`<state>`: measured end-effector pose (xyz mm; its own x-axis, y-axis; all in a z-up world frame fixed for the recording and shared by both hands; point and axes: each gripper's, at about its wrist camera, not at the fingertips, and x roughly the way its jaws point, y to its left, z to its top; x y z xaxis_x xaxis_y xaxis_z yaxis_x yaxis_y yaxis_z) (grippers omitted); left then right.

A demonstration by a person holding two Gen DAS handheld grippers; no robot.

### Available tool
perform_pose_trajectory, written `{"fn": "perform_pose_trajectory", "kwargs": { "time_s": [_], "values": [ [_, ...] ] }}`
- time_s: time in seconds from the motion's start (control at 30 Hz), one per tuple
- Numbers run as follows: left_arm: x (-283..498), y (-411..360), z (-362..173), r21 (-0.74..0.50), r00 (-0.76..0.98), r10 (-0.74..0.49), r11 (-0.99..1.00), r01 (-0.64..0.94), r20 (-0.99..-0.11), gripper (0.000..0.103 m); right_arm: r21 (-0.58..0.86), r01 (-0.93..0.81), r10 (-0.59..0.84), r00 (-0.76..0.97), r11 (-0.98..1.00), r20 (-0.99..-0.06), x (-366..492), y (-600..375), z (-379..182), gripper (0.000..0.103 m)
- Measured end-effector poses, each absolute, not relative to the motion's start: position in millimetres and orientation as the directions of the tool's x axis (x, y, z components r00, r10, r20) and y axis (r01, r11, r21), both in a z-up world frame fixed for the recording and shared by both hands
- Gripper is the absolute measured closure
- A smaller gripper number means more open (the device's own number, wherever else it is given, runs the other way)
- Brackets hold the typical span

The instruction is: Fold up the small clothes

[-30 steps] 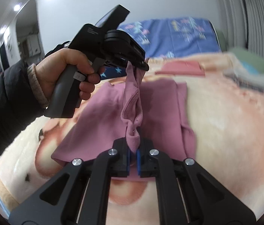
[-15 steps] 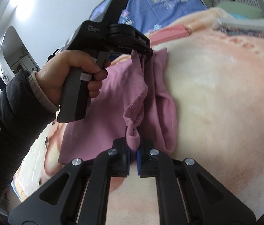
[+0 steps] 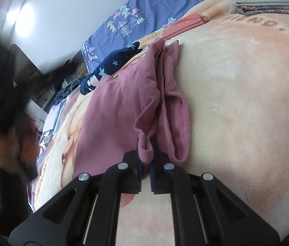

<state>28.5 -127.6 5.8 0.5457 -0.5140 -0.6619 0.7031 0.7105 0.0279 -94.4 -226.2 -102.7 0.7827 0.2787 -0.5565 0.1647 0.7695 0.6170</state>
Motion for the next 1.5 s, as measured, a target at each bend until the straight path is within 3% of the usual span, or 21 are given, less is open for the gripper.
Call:
{"fn": "perform_pose_trajectory", "kwargs": {
  "time_s": [0.17, 0.3, 0.4, 0.6, 0.73, 0.77, 0.9, 0.93, 1.0, 1.17, 1.27, 1.4, 1.5],
  "values": [
    [-29.0, -78.8, -41.4, 0.066, 0.506, -0.430, 0.710, 0.701, -0.748, 0.024, 0.623, 0.112, 0.267, 0.834, 0.774, -0.482, -101.3, -224.9, -84.4, 0.098],
    [-50.5, -74.6, -65.3, 0.093, 0.505, -0.395, 0.711, 0.697, -0.767, 0.024, 0.578, 0.084, 0.195, 0.894, 0.812, -0.404, -117.2, -220.7, -56.0, 0.098],
    [-49.4, -81.9, -72.4, 0.083, 0.510, -0.384, 0.731, 0.677, -0.770, 0.024, 0.588, 0.130, 0.174, 0.885, 0.798, -0.432, -115.0, -229.7, -60.1, 0.098],
    [-42.7, -91.3, -81.3, 0.189, 0.611, -0.269, 0.793, 0.580, -0.744, 0.024, 0.592, 0.166, 0.188, 0.852, 0.788, -0.489, -109.2, -234.2, -76.8, 0.098],
    [-38.0, -70.4, -80.7, 0.130, 0.612, -0.258, 0.847, 0.515, -0.748, 0.026, 0.556, 0.216, 0.175, 0.806, 0.803, -0.566, -105.0, -236.9, -90.2, 0.097],
    [-38.0, -64.1, -80.2, 0.114, 0.610, -0.259, 0.857, 0.503, -0.748, 0.029, 0.558, 0.221, 0.183, 0.796, 0.800, -0.577, -103.8, -237.3, -94.6, 0.096],
    [-43.9, -53.0, -78.9, 0.050, 0.575, -0.309, 0.851, 0.523, -0.758, 0.064, 0.543, 0.199, 0.219, 0.763, 0.816, -0.608, -103.4, -231.9, -97.9, 0.088],
    [-48.6, -54.8, -77.1, 0.043, 0.556, -0.329, 0.833, 0.552, -0.763, 0.077, 0.539, 0.187, 0.225, 0.762, 0.821, -0.607, -104.0, -231.5, -95.9, 0.081],
    [-57.7, -57.6, -73.4, 0.045, 0.530, -0.352, 0.800, 0.598, -0.771, 0.091, 0.536, 0.162, 0.227, 0.778, 0.829, -0.586, -108.0, -236.4, -84.1, 0.071],
    [-76.8, -60.3, -48.6, 0.010, 0.482, -0.464, 0.712, 0.702, -0.743, 0.091, 0.476, 0.172, 0.144, 0.818, 0.862, -0.557, -94.0, -264.0, -43.4, 0.066],
    [-68.1, -68.8, -47.7, 0.026, 0.515, -0.462, 0.725, 0.688, -0.722, 0.090, 0.473, 0.144, 0.167, 0.815, 0.869, -0.555, -53.9, -278.9, -34.1, 0.066],
    [-38.7, -78.2, -80.6, 0.027, 0.524, -0.390, 0.783, 0.621, -0.757, 0.077, 0.508, 0.200, 0.179, 0.779, 0.838, -0.602, 9.6, -300.4, -45.7, 0.066],
    [-32.3, -74.8, -88.1, -0.025, 0.506, -0.416, 0.790, 0.612, -0.755, 0.074, 0.513, 0.217, 0.189, 0.757, 0.830, -0.625, 44.7, -304.8, -54.2, 0.066]
  ]
}}
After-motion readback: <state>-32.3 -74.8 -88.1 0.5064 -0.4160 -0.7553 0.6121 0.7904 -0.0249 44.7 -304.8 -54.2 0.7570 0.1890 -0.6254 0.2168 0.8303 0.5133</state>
